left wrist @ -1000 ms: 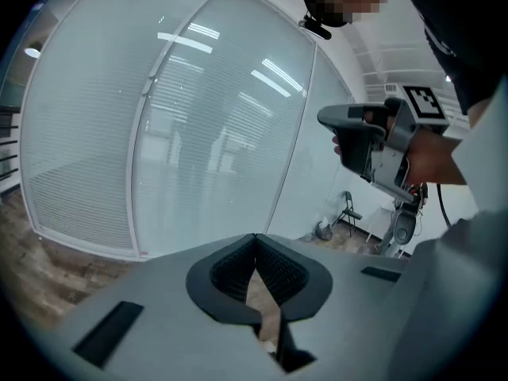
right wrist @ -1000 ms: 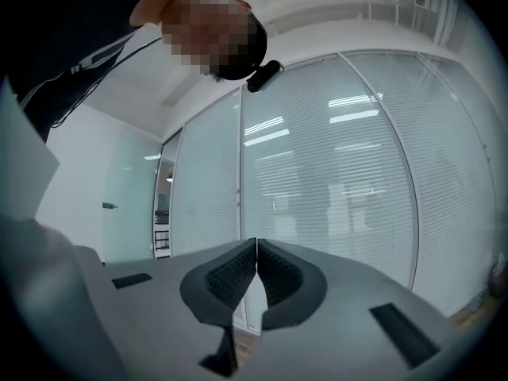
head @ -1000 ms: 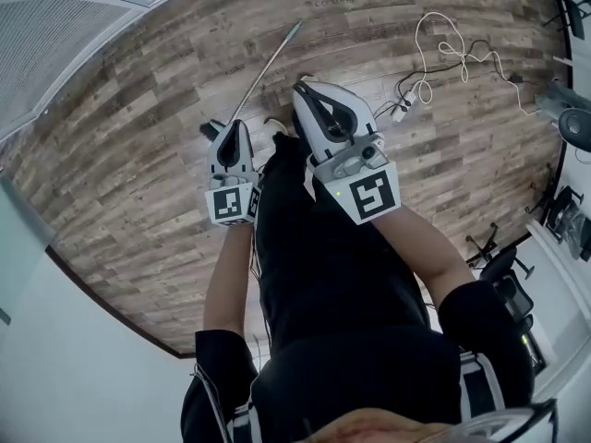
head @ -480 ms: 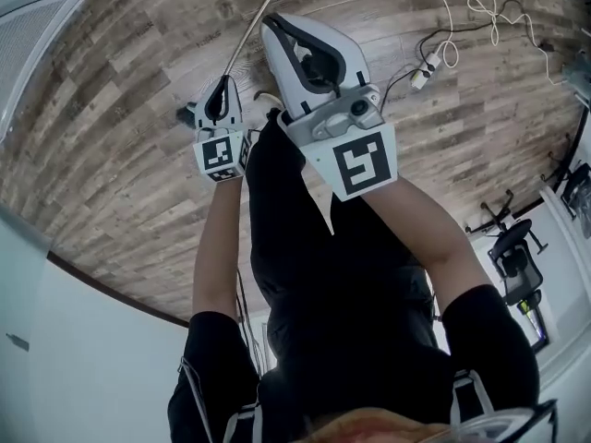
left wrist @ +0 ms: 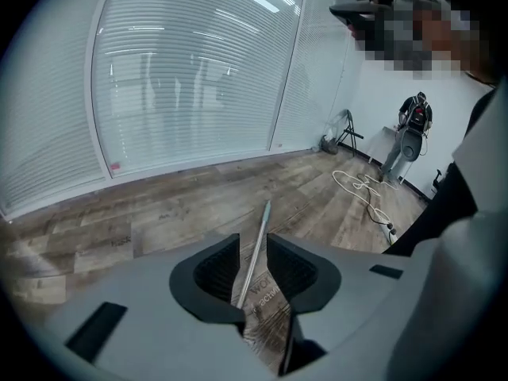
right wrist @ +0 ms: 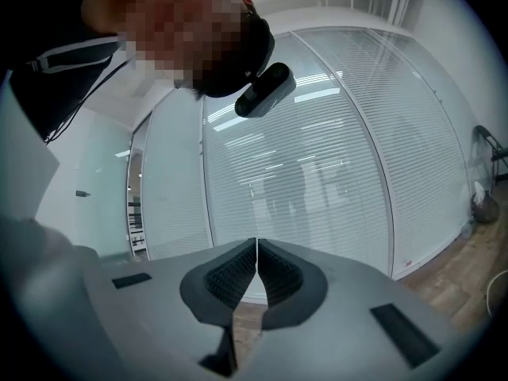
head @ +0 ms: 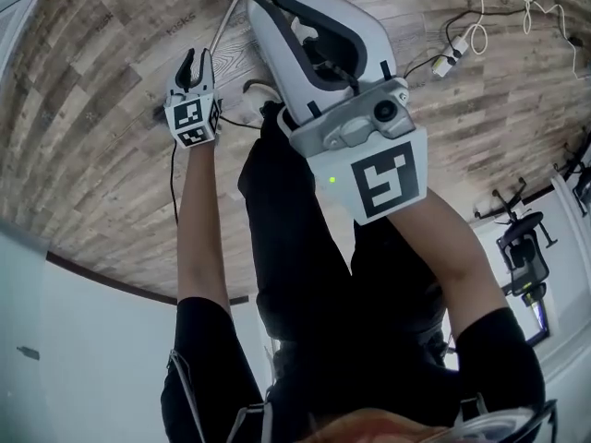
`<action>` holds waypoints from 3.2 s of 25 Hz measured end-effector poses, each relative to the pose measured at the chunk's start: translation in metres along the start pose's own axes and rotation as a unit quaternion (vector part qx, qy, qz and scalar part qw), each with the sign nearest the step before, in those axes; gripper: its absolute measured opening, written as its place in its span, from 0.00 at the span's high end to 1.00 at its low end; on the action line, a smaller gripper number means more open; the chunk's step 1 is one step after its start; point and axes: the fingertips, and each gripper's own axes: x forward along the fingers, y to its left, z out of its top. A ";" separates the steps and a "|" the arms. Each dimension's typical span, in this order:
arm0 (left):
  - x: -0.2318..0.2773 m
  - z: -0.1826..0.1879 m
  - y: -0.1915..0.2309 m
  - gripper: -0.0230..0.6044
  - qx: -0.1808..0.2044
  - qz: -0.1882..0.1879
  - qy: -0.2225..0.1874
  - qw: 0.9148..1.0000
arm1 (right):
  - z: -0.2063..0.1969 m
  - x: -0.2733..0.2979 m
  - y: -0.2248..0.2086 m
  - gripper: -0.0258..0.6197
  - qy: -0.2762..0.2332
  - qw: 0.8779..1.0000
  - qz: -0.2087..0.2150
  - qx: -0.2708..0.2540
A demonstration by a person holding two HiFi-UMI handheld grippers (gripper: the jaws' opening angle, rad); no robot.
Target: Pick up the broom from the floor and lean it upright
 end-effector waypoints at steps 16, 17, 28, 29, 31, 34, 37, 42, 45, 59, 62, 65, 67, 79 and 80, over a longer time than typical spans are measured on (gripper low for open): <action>0.040 -0.051 -0.006 0.76 0.024 0.027 0.075 0.997 | -0.033 -0.039 -0.043 0.93 0.020 0.999 -0.035 0.014; 0.040 -0.051 -0.003 0.76 0.032 0.027 0.076 0.996 | -0.031 -0.038 -0.045 0.93 0.019 0.999 -0.037 0.016; 0.079 -0.112 0.001 0.75 0.077 -0.026 0.152 0.985 | -0.053 -0.011 -0.054 0.93 0.019 1.000 -0.019 0.003; 0.085 -0.118 0.001 0.75 0.087 -0.036 0.160 0.983 | -0.053 -0.005 -0.053 0.93 0.017 1.000 -0.009 -0.005; 0.097 -0.129 0.003 0.75 0.092 -0.045 0.169 0.980 | -0.051 0.007 -0.051 0.93 0.011 0.999 0.015 -0.031; 0.112 -0.140 0.010 0.75 0.067 -0.038 0.172 0.982 | -0.051 0.022 -0.061 0.93 0.004 0.999 0.023 -0.045; 0.124 -0.155 0.014 0.75 0.056 -0.030 0.177 0.982 | -0.057 0.028 -0.074 0.93 0.010 0.999 0.025 -0.046; 0.150 -0.182 0.021 0.74 0.070 -0.039 0.205 0.975 | -0.064 0.045 -0.085 0.93 0.014 0.997 0.043 -0.056; 0.162 -0.194 0.017 0.73 0.095 -0.057 0.226 0.968 | -0.066 0.054 -0.088 0.93 0.014 0.997 0.051 -0.055; 0.160 -0.198 0.032 0.82 0.120 -0.053 0.286 0.949 | -0.062 0.064 -0.117 0.93 0.007 0.999 0.029 -0.044; 0.141 -0.173 0.032 0.82 0.116 -0.051 0.266 0.956 | -0.065 0.058 -0.109 0.93 0.014 0.999 0.024 -0.033; 0.115 -0.145 0.029 0.82 0.110 -0.046 0.248 0.961 | -0.077 0.048 -0.096 0.93 0.036 0.999 0.017 -0.007; 0.096 -0.126 0.025 0.82 0.111 -0.044 0.239 0.964 | -0.081 0.038 -0.084 0.93 0.052 0.999 0.008 0.011; -0.013 -0.030 -0.012 0.82 0.119 -0.048 0.202 0.971 | -0.075 -0.017 0.025 0.93 0.153 0.981 0.066 0.104; -0.019 -0.022 -0.017 0.82 0.118 -0.049 0.199 0.972 | -0.073 -0.020 0.029 0.93 0.159 0.979 0.067 0.107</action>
